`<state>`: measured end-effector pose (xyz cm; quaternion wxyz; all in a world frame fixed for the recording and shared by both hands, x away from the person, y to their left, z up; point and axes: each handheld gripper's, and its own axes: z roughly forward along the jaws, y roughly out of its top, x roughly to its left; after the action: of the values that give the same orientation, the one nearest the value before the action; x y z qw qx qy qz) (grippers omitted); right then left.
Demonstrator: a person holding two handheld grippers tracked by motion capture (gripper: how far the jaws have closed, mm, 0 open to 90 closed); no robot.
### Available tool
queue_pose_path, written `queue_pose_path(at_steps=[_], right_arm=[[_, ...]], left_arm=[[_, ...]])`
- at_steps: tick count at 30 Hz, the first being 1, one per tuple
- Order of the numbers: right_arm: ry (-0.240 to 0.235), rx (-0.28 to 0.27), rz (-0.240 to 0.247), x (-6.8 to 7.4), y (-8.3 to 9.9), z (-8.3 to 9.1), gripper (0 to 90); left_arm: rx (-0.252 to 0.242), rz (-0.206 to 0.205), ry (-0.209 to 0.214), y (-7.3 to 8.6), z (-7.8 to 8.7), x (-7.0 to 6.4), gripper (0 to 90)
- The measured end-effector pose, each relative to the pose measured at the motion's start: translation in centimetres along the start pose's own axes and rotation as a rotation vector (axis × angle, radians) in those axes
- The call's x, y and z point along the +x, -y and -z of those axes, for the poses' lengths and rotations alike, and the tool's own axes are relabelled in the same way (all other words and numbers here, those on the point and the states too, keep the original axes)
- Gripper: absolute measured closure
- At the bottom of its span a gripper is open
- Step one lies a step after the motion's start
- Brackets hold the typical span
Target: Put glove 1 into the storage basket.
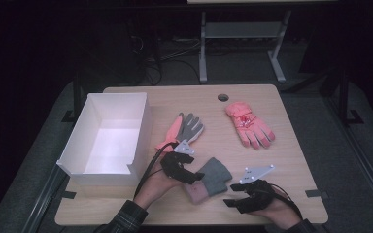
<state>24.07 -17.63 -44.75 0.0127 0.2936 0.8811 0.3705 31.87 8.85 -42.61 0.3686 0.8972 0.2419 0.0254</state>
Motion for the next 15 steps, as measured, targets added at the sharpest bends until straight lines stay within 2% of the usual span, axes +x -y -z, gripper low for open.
queue_pose_path(at_steps=[3,7,10,13,15], right_arm=[[0.054,-0.024,-0.037,-0.8,0.9,0.9,26.0],[0.131,-0.054,-0.094,-2.0,1.8,1.9,14.6],[0.201,-0.069,-0.116,-2.6,2.4,2.3,13.3],[0.220,-0.088,-0.140,-3.1,2.7,2.6,10.3],[0.226,-0.093,-0.144,-3.3,2.7,2.6,10.3]], left_arm=[[0.019,-0.018,0.000,-0.2,-0.5,-0.5,16.8],[0.038,-0.033,0.006,-0.3,-1.4,-1.3,13.4],[0.050,-0.041,0.009,-0.4,-2.1,-1.9,12.9],[0.061,-0.043,0.010,-0.4,-2.9,-2.3,12.8],[0.082,-0.058,-0.003,-0.3,-3.3,-2.5,12.8]])
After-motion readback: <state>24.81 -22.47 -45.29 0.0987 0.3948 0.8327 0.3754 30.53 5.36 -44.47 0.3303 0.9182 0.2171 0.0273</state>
